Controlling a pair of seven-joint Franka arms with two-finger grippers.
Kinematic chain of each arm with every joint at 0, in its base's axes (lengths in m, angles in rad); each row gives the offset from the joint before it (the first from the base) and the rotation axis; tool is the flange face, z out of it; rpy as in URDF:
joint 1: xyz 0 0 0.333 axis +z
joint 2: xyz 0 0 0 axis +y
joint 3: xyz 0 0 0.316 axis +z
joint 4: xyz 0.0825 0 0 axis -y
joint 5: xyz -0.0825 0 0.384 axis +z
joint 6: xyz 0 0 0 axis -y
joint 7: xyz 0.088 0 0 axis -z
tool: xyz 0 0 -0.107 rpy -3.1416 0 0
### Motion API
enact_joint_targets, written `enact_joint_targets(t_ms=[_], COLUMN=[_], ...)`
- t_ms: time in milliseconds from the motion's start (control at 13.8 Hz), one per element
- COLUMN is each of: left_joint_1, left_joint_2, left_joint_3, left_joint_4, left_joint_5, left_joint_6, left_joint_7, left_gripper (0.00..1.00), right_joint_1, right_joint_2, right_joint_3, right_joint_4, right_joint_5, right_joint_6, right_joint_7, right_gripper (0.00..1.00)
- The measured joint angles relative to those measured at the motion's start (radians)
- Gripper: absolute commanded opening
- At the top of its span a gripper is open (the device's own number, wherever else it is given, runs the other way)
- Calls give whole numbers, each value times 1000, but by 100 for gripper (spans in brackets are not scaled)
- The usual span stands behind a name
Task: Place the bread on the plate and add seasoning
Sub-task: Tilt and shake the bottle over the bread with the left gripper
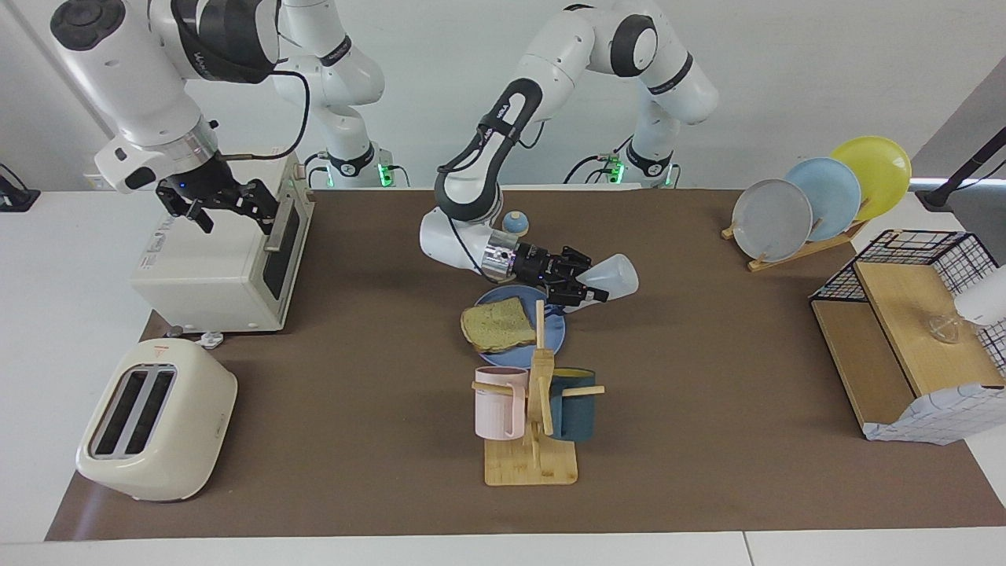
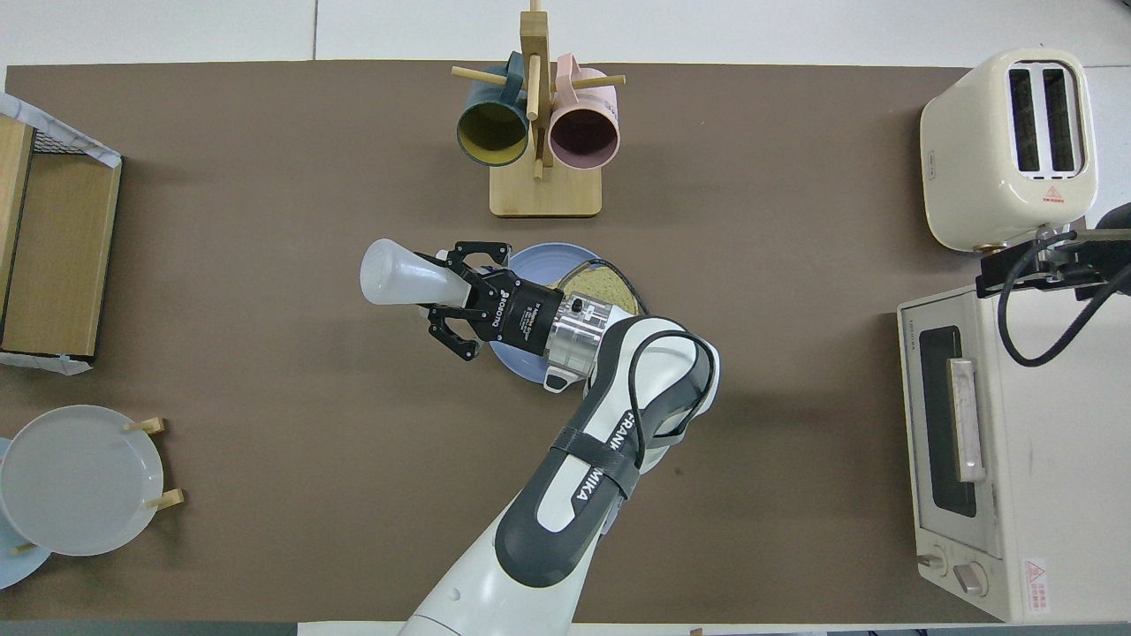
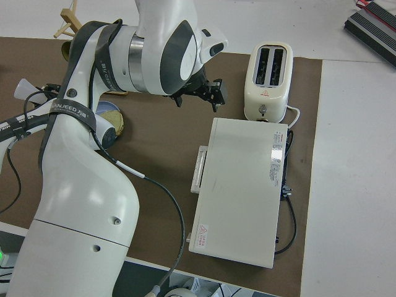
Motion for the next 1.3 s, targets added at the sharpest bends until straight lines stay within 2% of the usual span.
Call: enact_joint_targets(t_ms=[433, 939, 1300], left_joint_1=[18, -73, -17], left_joint_2=[0, 0, 5], left_joint_3=[-4, -13, -5], left_joint_4=[14, 43, 43], left_joint_5=[4, -54, -53], left_joint_6=[-1, -23, -4], left_joint_7=[0, 0, 0], left_gripper=[0, 0, 0], right_joint_1=[0, 0, 0], right_joint_2=[0, 0, 0], right_joint_3=[0, 0, 0], right_joint_4=[0, 0, 0], right_joint_5=[0, 0, 0], right_joint_6=[0, 0, 0], right_joint_7=[0, 0, 0], right_gripper=[100, 100, 100])
